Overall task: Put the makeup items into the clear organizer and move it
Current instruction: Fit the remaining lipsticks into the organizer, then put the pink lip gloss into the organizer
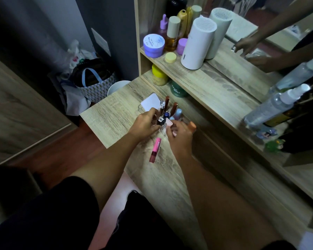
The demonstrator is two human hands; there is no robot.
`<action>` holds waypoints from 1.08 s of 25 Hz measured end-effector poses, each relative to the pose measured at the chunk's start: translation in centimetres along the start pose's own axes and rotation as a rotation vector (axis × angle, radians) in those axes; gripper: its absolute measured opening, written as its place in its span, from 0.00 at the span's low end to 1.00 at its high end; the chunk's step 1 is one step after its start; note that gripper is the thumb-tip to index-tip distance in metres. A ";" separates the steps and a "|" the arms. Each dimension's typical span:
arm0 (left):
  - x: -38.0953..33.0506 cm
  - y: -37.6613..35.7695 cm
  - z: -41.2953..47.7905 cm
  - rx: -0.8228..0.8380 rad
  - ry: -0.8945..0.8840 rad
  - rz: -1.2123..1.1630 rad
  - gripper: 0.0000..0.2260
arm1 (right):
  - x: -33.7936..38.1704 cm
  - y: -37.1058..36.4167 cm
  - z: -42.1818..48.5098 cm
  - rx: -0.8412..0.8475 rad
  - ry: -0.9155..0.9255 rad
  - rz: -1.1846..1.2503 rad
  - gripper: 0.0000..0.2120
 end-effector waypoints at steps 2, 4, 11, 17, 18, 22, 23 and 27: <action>0.7 0.0 -0.7 -0.013 0.049 -0.046 0.19 | 0.1 0.0 -0.2 -0.005 -0.044 0.024 0.14; 1.2 0.0 -2.0 -0.048 0.095 -0.084 0.13 | 0.3 0.1 -0.9 -0.044 -0.065 0.024 0.15; 2.1 -2.6 -6.6 0.326 0.212 0.036 0.13 | -0.8 -0.6 -6.2 0.008 -0.045 -0.043 0.10; 3.0 -1.9 -7.1 0.277 0.251 0.167 0.11 | -1.5 -2.1 -7.4 0.241 0.026 -0.158 0.17; 3.6 -1.2 -7.2 0.249 0.272 0.140 0.11 | -1.5 -2.5 -7.4 0.311 0.057 -0.181 0.19; 5.5 2.2 -6.6 0.072 0.303 -0.003 0.10 | -1.6 -4.7 -7.1 0.520 0.261 -0.365 0.24; 5.8 3.0 -6.2 0.039 0.293 -0.023 0.09 | -1.6 -5.2 -6.8 0.536 0.283 -0.387 0.24; 6.4 5.6 -4.4 -0.081 0.252 -0.083 0.08 | -1.8 -6.4 -5.6 0.568 0.350 -0.422 0.26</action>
Point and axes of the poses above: each hand's wrist, its own z-axis towards the middle knuckle, its own y-axis out of the back of the hand, x = y × z, the point moved 2 cm from there along z, towards the middle knuckle, and after that the axes turned 5 degrees about y, right-handed, at the moved point
